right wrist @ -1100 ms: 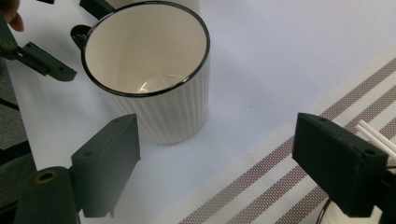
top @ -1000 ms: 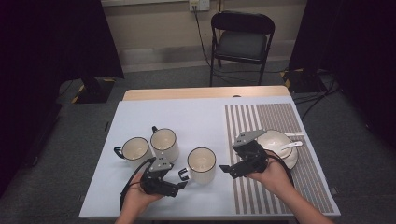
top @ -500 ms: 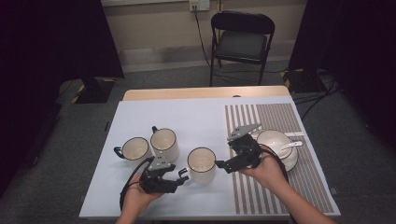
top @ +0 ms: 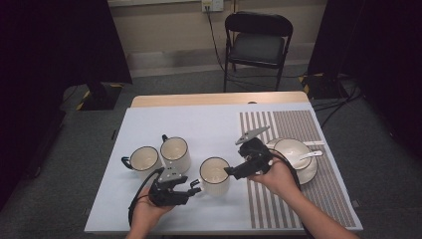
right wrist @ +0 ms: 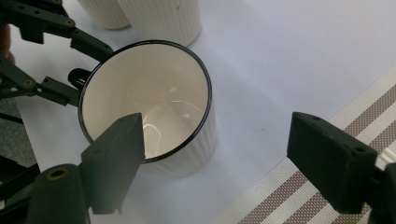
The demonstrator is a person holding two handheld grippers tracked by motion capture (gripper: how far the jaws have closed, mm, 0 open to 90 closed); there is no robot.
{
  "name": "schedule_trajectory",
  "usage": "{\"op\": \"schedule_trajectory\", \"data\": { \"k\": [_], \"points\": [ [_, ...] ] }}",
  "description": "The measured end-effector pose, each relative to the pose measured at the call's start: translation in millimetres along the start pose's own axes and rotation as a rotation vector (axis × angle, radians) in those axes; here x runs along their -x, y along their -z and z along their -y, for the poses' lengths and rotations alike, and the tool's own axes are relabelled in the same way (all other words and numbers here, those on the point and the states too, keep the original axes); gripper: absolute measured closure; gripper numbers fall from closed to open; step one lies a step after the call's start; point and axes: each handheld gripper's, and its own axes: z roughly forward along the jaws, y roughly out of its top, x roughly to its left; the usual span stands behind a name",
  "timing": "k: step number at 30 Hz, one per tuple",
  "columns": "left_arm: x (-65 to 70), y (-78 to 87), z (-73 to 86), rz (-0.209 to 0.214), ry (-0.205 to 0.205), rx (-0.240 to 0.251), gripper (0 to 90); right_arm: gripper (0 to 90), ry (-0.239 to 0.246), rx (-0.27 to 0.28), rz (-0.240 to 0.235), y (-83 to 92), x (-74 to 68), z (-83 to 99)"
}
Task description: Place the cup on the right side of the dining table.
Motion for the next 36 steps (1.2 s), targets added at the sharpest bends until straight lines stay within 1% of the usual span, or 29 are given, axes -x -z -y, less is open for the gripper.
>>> {"op": "schedule_trajectory", "data": {
  "k": [1,2,3,5,7,8,10,12,14,15,16,18,19,22,23,24,26,28,30,32,34,36],
  "points": [
    [0.4,0.3,0.0,-0.003,0.001,0.002,44.8,20.2,-0.008,-0.007,-0.002,-1.4,0.4,-0.8],
    [1.5,0.1,0.0,-0.003,0.015,0.007,45.3,21.5,-0.012,-0.011,-0.006,-2.4,0.6,-1.4],
    [1.4,0.7,-0.3,-0.010,0.008,0.005,46.9,22.9,-0.018,-0.018,0.001,-4.0,0.5,-2.3],
    [1.9,0.6,-0.5,-0.018,0.013,0.006,47.8,25.7,-0.018,-0.027,0.002,-6.3,1.0,-3.6],
    [2.6,0.0,-0.7,-0.017,0.018,0.007,49.0,27.8,-0.016,-0.035,-0.001,-8.3,0.6,-4.8],
    [2.9,-0.2,-0.8,-0.020,0.017,0.009,49.2,28.8,-0.013,-0.038,0.002,-8.9,0.4,-5.1],
    [3.8,-0.7,-1.0,-0.013,0.013,0.011,51.1,29.7,-0.003,-0.043,0.016,-10.9,-0.1,-5.5],
    [4.6,-1.0,-1.2,-0.025,-0.001,0.005,52.5,31.1,-0.007,-0.051,0.017,-12.4,0.5,-5.5],
    [5.6,-2.4,-0.9,-0.022,0.003,0.002,53.4,31.8,-0.011,-0.058,0.024,-14.3,1.8,-5.6],
    [6.1,-2.9,-1.0,-0.027,-0.001,0.000,53.8,32.0,-0.013,-0.058,0.029,-14.9,2.4,-5.6],
    [6.5,-3.2,-1.1,-0.027,-0.003,-0.001,55.5,33.0,-0.026,-0.062,0.032,-15.9,3.3,-5.6],
    [7.2,-4.1,-1.9,-0.020,-0.004,-0.003,57.4,35.4,-0.031,-0.061,0.028,-17.4,4.9,-6.0],
    [7.8,-4.9,-2.2,-0.022,-0.005,0.003,58.2,37.3,-0.029,-0.060,0.026,-18.1,5.2,-6.2],
    [7.5,-5.8,-2.4,-0.005,-0.015,0.007,62.1,42.5,-0.027,-0.060,0.027,-20.6,4.5,-8.0],
    [7.9,-6.0,-2.7,-0.001,-0.024,0.009,64.1,44.0,-0.023,-0.064,0.023,-21.8,4.6,-8.5],
    [8.7,-6.3,-2.8,-0.003,-0.027,0.010,66.5,45.1,-0.031,-0.069,0.023,-23.4,4.2,-9.1],
    [9.5,-6.9,-3.1,-0.006,-0.037,0.012,67.1,47.8,-0.032,-0.080,0.019,-25.5,4.0,-10.1],
    [9.6,-7.7,-3.0,-0.001,-0.029,0.016,67.9,50.9,-0.032,-0.090,0.026,-27.5,2.3,-11.3],
    [10.9,-8.8,-3.3,0.001,-0.037,0.020,69.6,53.2,-0.025,-0.100,0.036,-29.5,0.1,-12.7],
    [11.0,-9.2,-4.0,0.000,-0.052,0.011,71.6,55.4,-0.023,-0.113,0.038,-31.5,-1.7,-13.5],
    [10.1,-13.3,-3.2,0.010,-0.065,0.026,71.6,57.4,-0.020,-0.120,0.044,-34.0,-4.1,-14.0],
    [9.5,-16.2,-2.8,0.015,-0.056,0.022,71.6,60.0,-0.035,-0.125,0.043,-35.3,-4.6,-14.3]
  ]
}}
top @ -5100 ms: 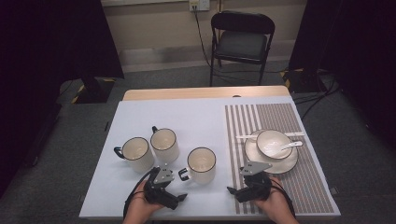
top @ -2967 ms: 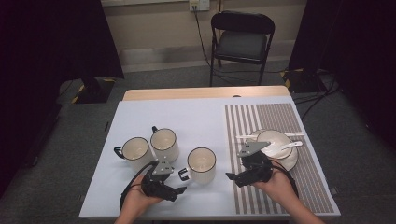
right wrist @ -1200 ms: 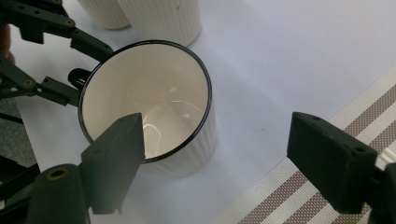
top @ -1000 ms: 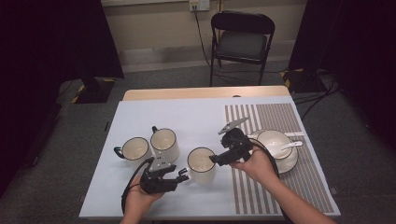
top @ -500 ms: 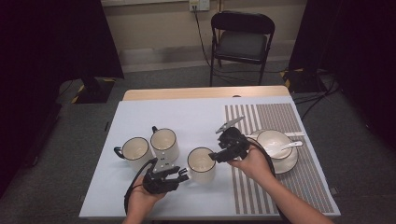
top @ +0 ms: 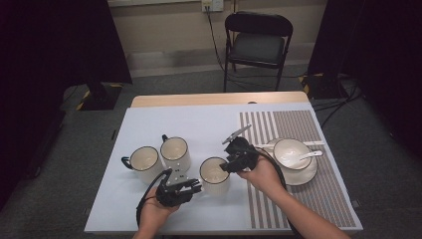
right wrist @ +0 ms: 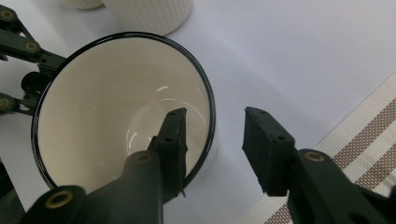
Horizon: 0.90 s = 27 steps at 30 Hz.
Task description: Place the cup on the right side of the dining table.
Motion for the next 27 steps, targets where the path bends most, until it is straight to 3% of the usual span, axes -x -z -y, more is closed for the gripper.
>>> {"op": "schedule_trajectory", "data": {
  "k": [11,16,20,23,27],
  "points": [
    [2.8,-1.7,-1.0,-0.005,-0.002,0.004,76.3,74.0,-0.017,-0.023,-0.023,-3.8,-1.3,-5.7],
    [2.4,-1.6,-1.0,-0.003,-0.005,0.002,76.1,72.9,-0.022,-0.019,-0.035,-2.8,1.1,-6.0],
    [2.4,-1.5,-1.2,-0.003,-0.004,0.000,76.2,64.7,-0.024,-0.009,-0.005,-1.9,2.5,-6.3],
    [3.1,-1.9,-1.6,-0.005,0.000,0.003,77.1,67.2,-0.048,-0.010,-0.035,-3.6,6.3,-6.2],
    [3.6,-1.8,-1.8,-0.009,-0.002,0.000,77.2,71.4,-0.021,-0.025,-0.022,-6.0,1.9,-8.2]
  ]
}}
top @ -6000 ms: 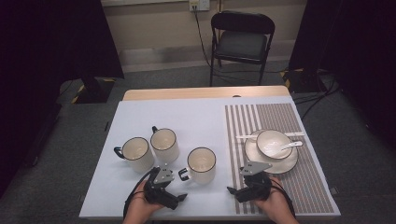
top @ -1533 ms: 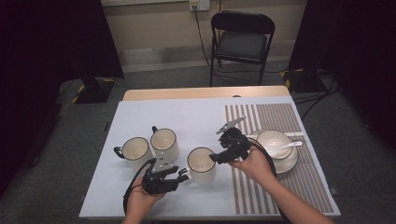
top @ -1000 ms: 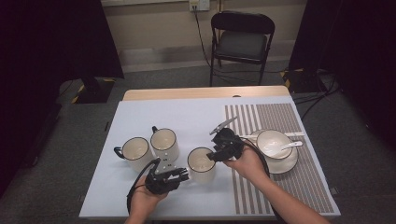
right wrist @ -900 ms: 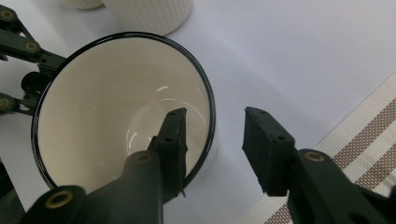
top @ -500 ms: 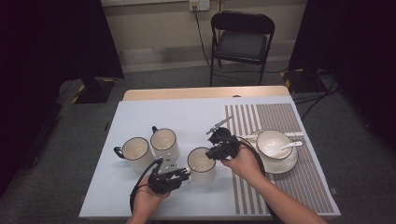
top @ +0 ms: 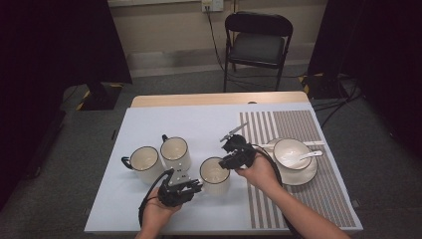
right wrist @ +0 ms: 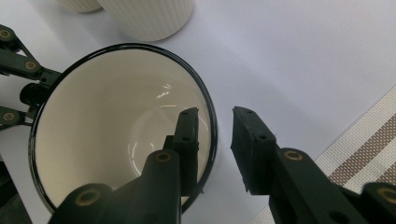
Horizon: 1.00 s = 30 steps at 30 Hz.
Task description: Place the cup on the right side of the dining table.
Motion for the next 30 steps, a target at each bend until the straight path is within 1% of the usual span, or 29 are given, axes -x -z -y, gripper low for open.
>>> {"op": "schedule_trajectory", "data": {
  "k": [3,5,6,10,13,15,16,18,21,22,24,26,28,30],
  "points": [
    [0.3,0.1,0.1,-0.003,0.001,0.001,77.2,73.3,0.007,-0.012,0.005,-2.4,-1.8,0.1],
    [0.5,0.3,-0.1,-0.007,0.000,-0.001,77.2,76.5,0.004,-0.012,-0.006,-3.3,-2.3,0.4],
    [0.7,0.4,-0.2,-0.008,0.000,-0.001,77.2,76.9,0.007,-0.012,-0.004,-3.2,-2.9,0.3],
    [1.4,1.0,-2.1,-0.011,0.006,0.005,77.3,80.6,0.026,-0.014,0.029,-2.5,-5.3,-1.5],
    [1.1,1.2,-4.5,-0.028,0.010,0.015,77.4,82.2,0.040,-0.022,0.056,-2.0,-7.0,-2.5],
    [-0.4,1.6,-5.7,-0.032,0.011,0.021,77.5,82.8,0.043,-0.034,0.066,-0.9,-7.0,-3.4],
    [-0.9,1.7,-6.4,-0.033,0.019,0.023,77.5,82.9,0.042,-0.038,0.066,-0.4,-6.7,-3.6],
    [-1.5,1.6,-7.6,-0.037,0.027,0.037,77.5,83.0,0.025,-0.038,0.060,0.1,-4.5,-3.2],
    [-2.7,1.8,-10.1,-0.049,0.024,0.035,77.7,83.2,0.007,-0.039,0.056,0.5,-2.0,-3.3],
    [-2.5,1.4,-10.8,-0.053,0.033,0.038,77.7,83.2,-0.002,-0.038,0.055,0.7,-1.2,-3.3],
    [-3.1,1.1,-12.5,-0.046,0.044,0.038,77.4,83.3,-0.013,-0.039,0.053,1.7,0.5,-2.4],
    [-0.8,0.6,-15.2,-0.074,0.023,0.025,77.7,83.4,-0.014,-0.041,0.050,2.3,1.9,-2.0],
    [-0.2,-0.5,-17.6,-0.089,0.032,0.027,77.9,83.5,-0.023,-0.044,0.050,2.9,2.7,-1.8],
    [1.3,-1.5,-19.4,-0.116,0.029,0.028,78.1,83.5,-0.040,-0.046,0.050,3.5,3.9,-1.6]
  ]
}}
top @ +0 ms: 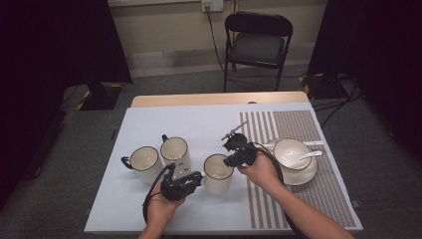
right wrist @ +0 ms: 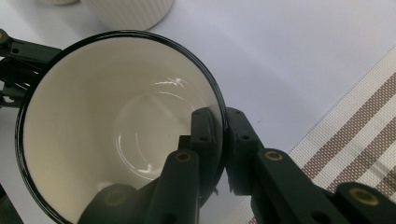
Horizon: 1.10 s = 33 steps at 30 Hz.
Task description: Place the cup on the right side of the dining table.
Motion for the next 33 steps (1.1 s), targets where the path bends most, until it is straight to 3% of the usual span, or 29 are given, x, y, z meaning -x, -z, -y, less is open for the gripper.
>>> {"op": "schedule_trajectory", "data": {
  "k": [5,10,16,33],
  "points": [
    [4.4,-2.7,-3.6,-0.034,0.020,-0.003,78.4,83.7,-0.017,-0.013,0.009,2.2,2.1,0.5],
    [9.5,-4.3,-10.1,-0.071,0.025,0.028,78.8,83.8,-0.020,-0.018,0.024,10.2,4.4,-1.2],
    [10.4,-6.8,-15.7,-0.071,0.031,0.046,79.1,83.8,-0.018,-0.021,0.046,19.1,7.9,-3.4],
    [4.3,-13.4,-33.6,-0.058,0.031,0.052,79.4,83.8,-0.062,-0.028,0.048,28.6,21.4,-9.4]
  ]
}}
